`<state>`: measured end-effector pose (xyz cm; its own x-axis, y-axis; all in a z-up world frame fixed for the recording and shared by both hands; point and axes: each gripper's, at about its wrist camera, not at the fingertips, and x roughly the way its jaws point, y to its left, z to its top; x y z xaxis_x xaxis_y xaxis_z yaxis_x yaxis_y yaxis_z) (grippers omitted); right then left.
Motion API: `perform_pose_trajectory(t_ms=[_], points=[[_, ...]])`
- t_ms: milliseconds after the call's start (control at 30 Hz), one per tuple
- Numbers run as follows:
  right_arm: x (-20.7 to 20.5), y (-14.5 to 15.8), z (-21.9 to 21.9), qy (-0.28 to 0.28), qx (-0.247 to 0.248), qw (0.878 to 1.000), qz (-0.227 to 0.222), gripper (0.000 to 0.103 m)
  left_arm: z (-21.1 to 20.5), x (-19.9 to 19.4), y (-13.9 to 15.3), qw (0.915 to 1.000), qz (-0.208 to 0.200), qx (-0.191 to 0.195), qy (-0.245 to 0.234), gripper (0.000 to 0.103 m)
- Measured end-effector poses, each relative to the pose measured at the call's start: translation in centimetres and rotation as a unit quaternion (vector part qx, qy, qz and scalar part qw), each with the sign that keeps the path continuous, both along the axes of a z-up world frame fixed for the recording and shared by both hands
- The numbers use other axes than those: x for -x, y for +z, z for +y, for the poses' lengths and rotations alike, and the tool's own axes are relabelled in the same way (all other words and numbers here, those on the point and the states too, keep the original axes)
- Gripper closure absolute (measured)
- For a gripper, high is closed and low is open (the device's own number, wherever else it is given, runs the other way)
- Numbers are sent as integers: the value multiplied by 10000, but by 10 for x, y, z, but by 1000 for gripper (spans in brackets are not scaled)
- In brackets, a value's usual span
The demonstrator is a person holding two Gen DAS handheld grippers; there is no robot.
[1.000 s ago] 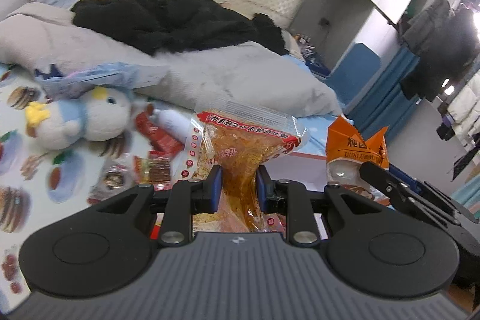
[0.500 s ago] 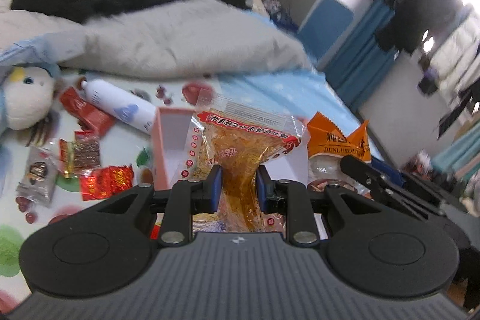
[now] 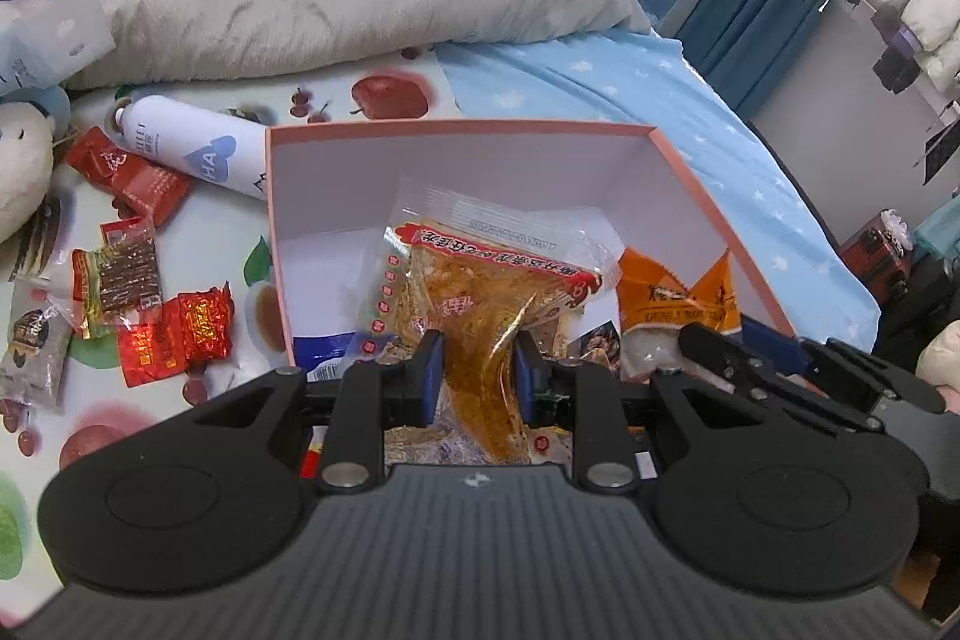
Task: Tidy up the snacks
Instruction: 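Open both tools to drop the pastries into the pink box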
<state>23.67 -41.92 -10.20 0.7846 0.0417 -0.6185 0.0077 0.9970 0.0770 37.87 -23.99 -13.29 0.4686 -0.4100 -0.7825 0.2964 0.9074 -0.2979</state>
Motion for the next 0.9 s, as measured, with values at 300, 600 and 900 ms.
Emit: perform_pose_trajectory(t_ms=[300, 600, 900], points=[[3, -4, 0, 43, -66, 9999, 75, 39, 13, 8, 10, 9999, -91, 59, 132, 41], [15, 23, -2, -33, -267, 9992, -287, 38, 26, 28, 43, 9987, -457, 171, 133, 41], [25, 64, 11, 128, -247, 9971, -714, 37, 41, 46, 82, 9957, -853, 330, 165, 41]])
